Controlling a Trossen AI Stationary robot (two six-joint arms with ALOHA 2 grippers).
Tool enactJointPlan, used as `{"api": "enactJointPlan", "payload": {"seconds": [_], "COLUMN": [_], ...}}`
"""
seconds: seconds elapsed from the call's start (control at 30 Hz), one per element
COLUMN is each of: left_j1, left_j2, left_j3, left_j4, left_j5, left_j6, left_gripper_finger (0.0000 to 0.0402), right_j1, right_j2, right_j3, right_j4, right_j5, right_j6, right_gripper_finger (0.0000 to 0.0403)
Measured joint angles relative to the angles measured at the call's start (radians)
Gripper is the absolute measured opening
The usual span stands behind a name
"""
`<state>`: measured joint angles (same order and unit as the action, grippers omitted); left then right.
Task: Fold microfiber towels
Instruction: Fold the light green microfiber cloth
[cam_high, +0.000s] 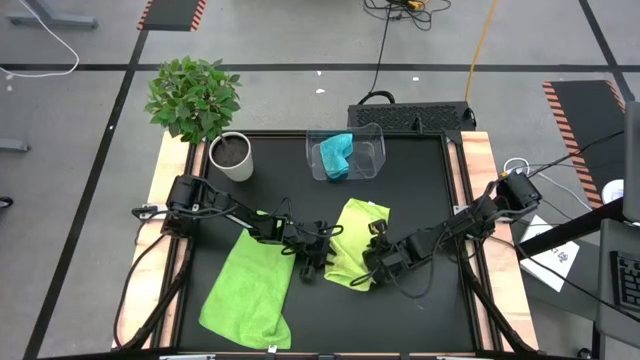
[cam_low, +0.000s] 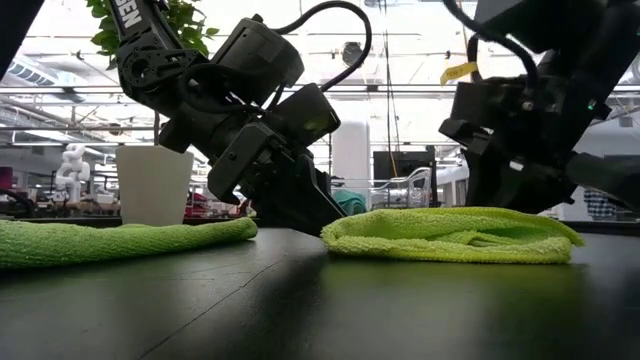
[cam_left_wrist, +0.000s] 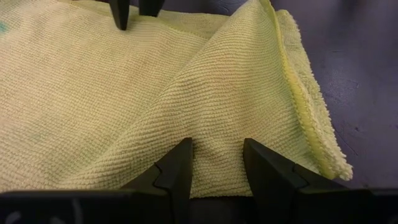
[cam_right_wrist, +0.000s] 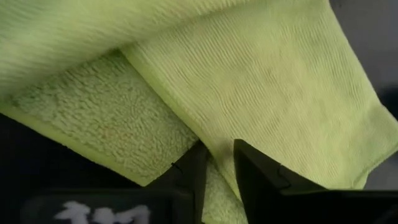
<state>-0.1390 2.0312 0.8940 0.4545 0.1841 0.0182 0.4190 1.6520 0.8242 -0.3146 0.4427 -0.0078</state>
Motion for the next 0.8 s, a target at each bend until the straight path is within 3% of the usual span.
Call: {"api": "enactJointPlan", "payload": {"seconds": [0.2,0.47,0.8], "left_j1": [0.0,-0.009,-0.019], "left_j2": [0.0,0.0,-0.002], "left_j3": [0.0,0.0,0.0], "left_j4": [-0.001,-0.033,-0.057], "left_j5": [0.0,0.017,0.028], "left_j6": [0.002,0.002,0.006], "left_gripper_finger": [0.0145,0.0145,0.0145], "right_j1": [-0.005,-0.008,-0.015], "right_j2": [-0.003,-0.01,-0.036], "right_j3": [0.0,0.004,0.004], "right_j4": [-0.029,-0.173,-0.246], "right_j5": [0.061,0.189,0.214], "right_j6": [-0.022,0.038,0.104], "right_gripper_finger": [0.0006,0.0001,0.0001]}}
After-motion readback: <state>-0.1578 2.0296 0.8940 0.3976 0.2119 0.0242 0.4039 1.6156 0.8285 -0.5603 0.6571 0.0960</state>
